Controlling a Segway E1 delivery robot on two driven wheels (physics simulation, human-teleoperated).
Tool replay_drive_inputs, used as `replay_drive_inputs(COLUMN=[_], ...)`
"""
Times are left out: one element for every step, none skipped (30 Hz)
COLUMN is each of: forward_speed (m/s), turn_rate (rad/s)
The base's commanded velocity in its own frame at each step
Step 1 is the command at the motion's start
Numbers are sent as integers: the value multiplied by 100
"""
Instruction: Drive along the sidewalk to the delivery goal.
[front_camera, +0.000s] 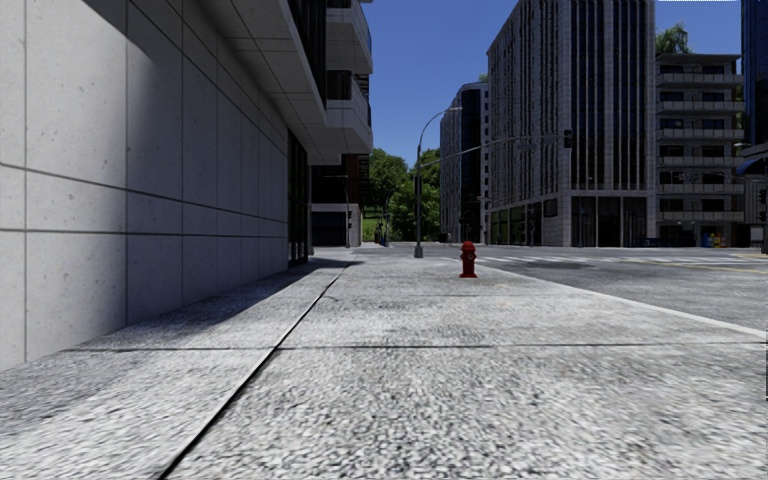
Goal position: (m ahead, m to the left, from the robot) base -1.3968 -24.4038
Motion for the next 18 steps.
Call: replay_drive_inputs(forward_speed=[200,200,200,200,200,200,200,200,200,200,200,200,200,200,200,200,200,200], turn_rate=[0,0,0,0,0,0,0,0,0,0,0,0,0,0,0,0,0,0])
